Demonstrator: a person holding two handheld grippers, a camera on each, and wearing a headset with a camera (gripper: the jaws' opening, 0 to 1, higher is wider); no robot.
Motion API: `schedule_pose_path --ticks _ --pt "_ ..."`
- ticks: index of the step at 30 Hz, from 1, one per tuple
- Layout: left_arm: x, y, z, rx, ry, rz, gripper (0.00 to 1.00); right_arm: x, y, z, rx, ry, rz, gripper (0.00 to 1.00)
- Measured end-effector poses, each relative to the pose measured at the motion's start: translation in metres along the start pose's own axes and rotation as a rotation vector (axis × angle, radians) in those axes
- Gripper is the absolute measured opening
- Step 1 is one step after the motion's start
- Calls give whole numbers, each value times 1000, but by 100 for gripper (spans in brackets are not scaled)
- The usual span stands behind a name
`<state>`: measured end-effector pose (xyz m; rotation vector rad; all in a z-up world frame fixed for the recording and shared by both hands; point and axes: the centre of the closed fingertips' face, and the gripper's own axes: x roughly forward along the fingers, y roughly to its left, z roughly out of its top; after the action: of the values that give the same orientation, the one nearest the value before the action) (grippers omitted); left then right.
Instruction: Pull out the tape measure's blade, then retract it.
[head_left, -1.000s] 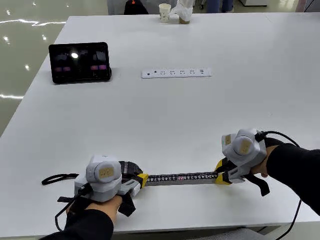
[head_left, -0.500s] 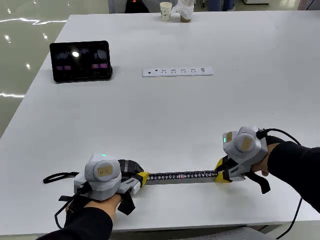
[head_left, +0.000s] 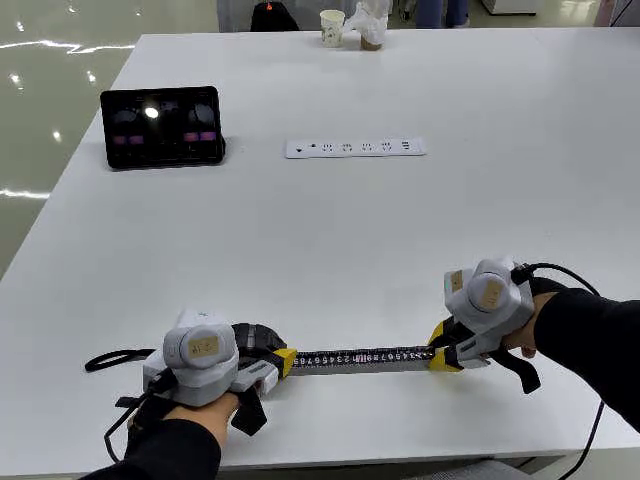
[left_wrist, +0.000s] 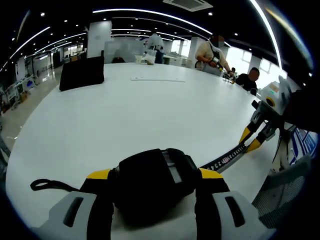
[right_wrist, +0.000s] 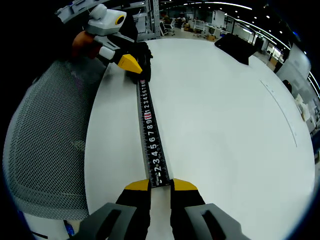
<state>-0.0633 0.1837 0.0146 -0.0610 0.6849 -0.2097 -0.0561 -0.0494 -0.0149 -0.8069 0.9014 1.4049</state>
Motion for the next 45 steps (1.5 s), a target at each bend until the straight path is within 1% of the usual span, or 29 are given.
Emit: schedule_pose_path --ticks 9,14,19,22,25,27,29,30,33,34,37,39,44,45 --pt "-1 0 0 2 -6 -14 61 0 1 1 -21 -11 20 12" --pt "-1 0 0 8 -9 -15 60 0 0 2 25 -27 19 11" --pt "-1 0 0 12 -14 -17 60 0 0 3 57 -33 18 11" --pt "-1 0 1 12 -13 -15 60 1 1 4 68 -31 15 11" --pt "-1 0 0 7 -4 -10 61 1 1 4 75 -33 15 11" --pt "-1 -1 0 9 -8 -6 62 1 1 4 79 -34 18 11" --pt "-2 -1 0 4 5 5 63 1 2 4 67 -27 17 11" --pt "-1 -1 0 4 19 13 63 1 1 4 63 -21 16 11" --pt "0 -1 0 -1 30 24 63 1 0 4 58 -12 15 11" --pt "1 0 0 0 33 28 63 1 0 4 59 -10 15 11" --pt "1 0 0 -25 50 45 63 1 0 4 66 -8 11 11" --pt "1 0 0 -29 59 51 64 1 0 4 70 -7 8 11" --pt "1 1 -1 -55 99 75 64 1 -1 5 90 -3 3 11" --pt "2 1 -2 -55 95 76 64 1 0 5 92 -1 2 11"
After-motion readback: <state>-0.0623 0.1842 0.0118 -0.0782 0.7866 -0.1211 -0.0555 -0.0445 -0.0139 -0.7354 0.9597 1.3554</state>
